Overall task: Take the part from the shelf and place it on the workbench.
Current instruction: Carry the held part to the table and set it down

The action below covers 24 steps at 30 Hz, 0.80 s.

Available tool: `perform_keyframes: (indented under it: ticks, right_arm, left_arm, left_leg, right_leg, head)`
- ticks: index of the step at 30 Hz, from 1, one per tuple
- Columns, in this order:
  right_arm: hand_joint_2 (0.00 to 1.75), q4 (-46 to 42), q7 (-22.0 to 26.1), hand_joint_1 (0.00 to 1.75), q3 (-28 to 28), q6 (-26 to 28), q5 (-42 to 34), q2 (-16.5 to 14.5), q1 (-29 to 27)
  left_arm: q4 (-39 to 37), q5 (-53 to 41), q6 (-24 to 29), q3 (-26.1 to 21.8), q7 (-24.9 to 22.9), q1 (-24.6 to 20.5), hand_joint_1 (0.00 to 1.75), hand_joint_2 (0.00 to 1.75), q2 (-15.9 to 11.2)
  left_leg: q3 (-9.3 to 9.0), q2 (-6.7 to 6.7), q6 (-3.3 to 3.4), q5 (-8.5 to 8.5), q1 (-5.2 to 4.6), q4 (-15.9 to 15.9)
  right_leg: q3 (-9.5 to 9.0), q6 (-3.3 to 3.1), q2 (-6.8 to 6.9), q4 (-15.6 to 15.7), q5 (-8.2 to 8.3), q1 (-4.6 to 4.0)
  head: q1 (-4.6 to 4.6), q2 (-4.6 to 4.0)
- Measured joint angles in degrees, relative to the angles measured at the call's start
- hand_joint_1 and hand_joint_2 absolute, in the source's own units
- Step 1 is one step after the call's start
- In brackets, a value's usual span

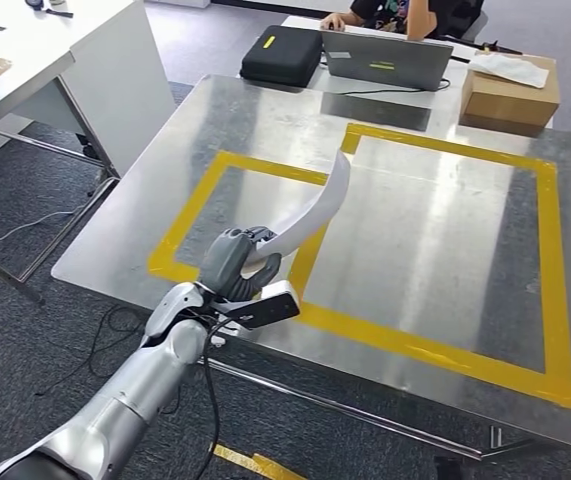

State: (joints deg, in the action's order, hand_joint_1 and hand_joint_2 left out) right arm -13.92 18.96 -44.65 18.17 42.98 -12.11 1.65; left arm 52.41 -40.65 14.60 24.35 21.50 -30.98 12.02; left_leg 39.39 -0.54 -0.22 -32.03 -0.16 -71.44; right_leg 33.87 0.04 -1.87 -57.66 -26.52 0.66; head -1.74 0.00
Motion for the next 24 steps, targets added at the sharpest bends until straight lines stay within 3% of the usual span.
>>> perform_keyframes:
  ticks: [2, 3, 5, 7, 15, 20, 24]
  right_arm:
    - [1.75, 0.0, 0.1, 0.00, -0.2, -0.3, 0.3, -0.1, 0.1]
    - [1.75, 0.0, 0.2, 0.00, -0.3, -0.5, 0.6, -0.1, 0.1]
    - [1.75, 0.0, 0.5, 0.00, -0.7, -1.3, 0.9, -0.2, 0.2]
    - [1.75, 0.1, 1.0, 0.00, -0.9, -2.4, 1.3, -0.2, 0.2]
    - [1.75, 0.2, 1.7, 0.00, -1.9, -3.8, 2.9, -0.2, 0.5]
    - [1.75, 0.3, 1.5, 0.00, -2.3, -3.8, 3.3, -0.4, 0.9]
    - [1.75, 0.4, 1.0, 0.00, -2.6, -3.4, 3.3, -1.1, 1.2]
  left_arm:
    - [-1.6, -2.1, 1.2, 0.0, -1.8, -1.6, 1.75, 1.75, 0.5]
    - [-2.6, -3.4, 2.0, 0.0, -2.7, -2.7, 1.75, 1.75, 0.9]
    - [-4.7, -6.5, 3.9, 0.1, -4.9, -5.0, 1.75, 1.75, 1.6]
    - [-7.2, -11.0, 5.9, 0.3, -8.1, -7.1, 1.75, 1.75, 2.2]
    - [-19.1, -30.9, 9.4, 3.2, -22.6, -15.3, 1.75, 1.75, 3.4]
    - [-24.8, -40.0, 7.0, 6.1, -29.5, -18.0, 1.75, 1.75, 3.4]
    - [-27.6, -42.6, 4.1, 7.7, -32.1, -19.1, 1.75, 1.75, 3.4]
  left_leg:
    - [-3.47, 0.83, 1.17, 4.18, -0.25, 7.7]
    - [-4.93, 1.21, 1.63, 5.32, -0.37, 10.9]
    - [-5.98, 1.50, 0.99, 5.65, -0.43, 13.8]
    - [-5.88, 1.55, 0.15, 5.69, -0.46, 14.2]
    - [-5.58, 1.59, 0.88, 6.01, -0.69, 14.1]
    - [-5.55, 1.59, 0.99, 6.07, -0.72, 14.1]
    - [-5.55, 1.59, 1.04, 6.10, -0.71, 14.1]
  right_leg:
    - [0.03, 0.02, -0.57, 0.0, 0.08, -0.20]
    - [0.16, 0.11, -0.76, -0.1, 0.12, -0.30]
    - [0.61, 0.15, -0.91, -0.3, 0.14, -0.44]
    - [0.94, 0.21, -0.90, -0.4, 0.20, -0.29]
    - [0.91, 1.06, -0.89, 0.1, 0.76, -0.03]
    - [0.95, 1.20, -0.89, 0.2, 0.86, 0.01]
    - [0.98, 1.20, -0.89, 0.1, 0.87, 0.01]
  head:
    - [-0.02, 0.00]
    - [-0.01, 0.00]
    - [-0.04, 0.00]
    - [-0.06, 0.00]
    - [-0.05, 0.00]
    - [-0.04, 0.00]
    - [-0.02, 0.00]
